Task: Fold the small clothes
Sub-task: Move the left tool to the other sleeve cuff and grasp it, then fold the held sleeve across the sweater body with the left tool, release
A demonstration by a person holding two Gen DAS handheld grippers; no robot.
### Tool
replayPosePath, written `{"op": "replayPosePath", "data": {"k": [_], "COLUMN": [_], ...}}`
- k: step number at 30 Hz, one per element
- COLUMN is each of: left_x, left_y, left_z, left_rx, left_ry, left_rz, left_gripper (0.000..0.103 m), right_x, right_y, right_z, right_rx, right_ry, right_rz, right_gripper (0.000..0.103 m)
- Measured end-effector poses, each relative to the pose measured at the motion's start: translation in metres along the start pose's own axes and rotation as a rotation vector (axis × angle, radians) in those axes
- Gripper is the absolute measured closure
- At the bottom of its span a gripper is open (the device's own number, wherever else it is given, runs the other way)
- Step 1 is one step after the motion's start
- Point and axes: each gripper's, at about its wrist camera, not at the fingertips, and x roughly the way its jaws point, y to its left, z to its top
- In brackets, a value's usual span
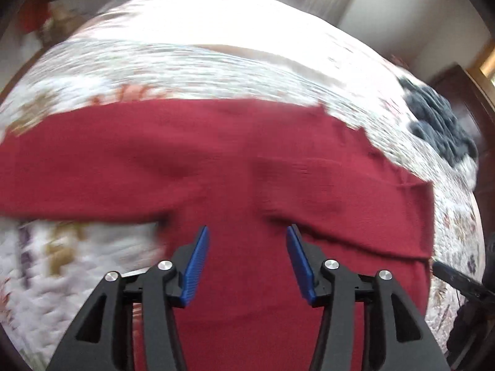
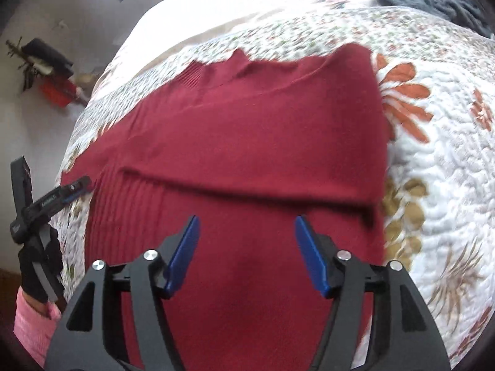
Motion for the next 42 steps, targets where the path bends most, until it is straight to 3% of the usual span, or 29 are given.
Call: {"op": "replayPosePath", "data": {"k": [6, 9, 12, 17, 24, 31, 42], "left_x": [-0.040, -0.050, -0.053, -0.038, -0.013, -0.015, -0.050], "left_y": [0.146, 0.196, 0.242, 0.277, 0.281, 0.271, 0.197], "left_z": [-0.006, -0.004, 0.003, 0.016, 0.039, 0.050, 0.070], "left_rx": [-0.262, -0.375, -0.490, -0.600, -0.612, -0.558, -0.354], "left_ry": [-0.068, -0.106, -0.152, -0.184, -0.184, -0.201, -0.284], "left_rz": [0.145, 0.180, 0.142, 0.063, 0.114, 0.141, 0.105], "left_gripper": [0.050, 0.050, 0.050, 0.051, 0.053, 0.086, 0.090], "right_x": [0.020, 0.029, 0.038, 0.048, 0.055, 0.058, 0.041], "right_y": [0.017, 0.017, 0.014, 0.006, 0.007, 0.007, 0.006], "right_z": [-0.022, -0.029, -0.031, -0.033, -0.035, -0.036, -0.037], "right_rx": [-0.022, -0.021, -0.007, 0.020, -0.008, -0.016, 0.001], "right_ry": [0.037, 0.057, 0.070, 0.086, 0.098, 0.100, 0.081], "right_rz": [-0.012, -0.028, -0.046, -0.055, -0.079, -0.081, -0.074], "right_gripper": [0.038, 0.038, 0.038, 0.038, 0.038, 0.038, 0.038]}}
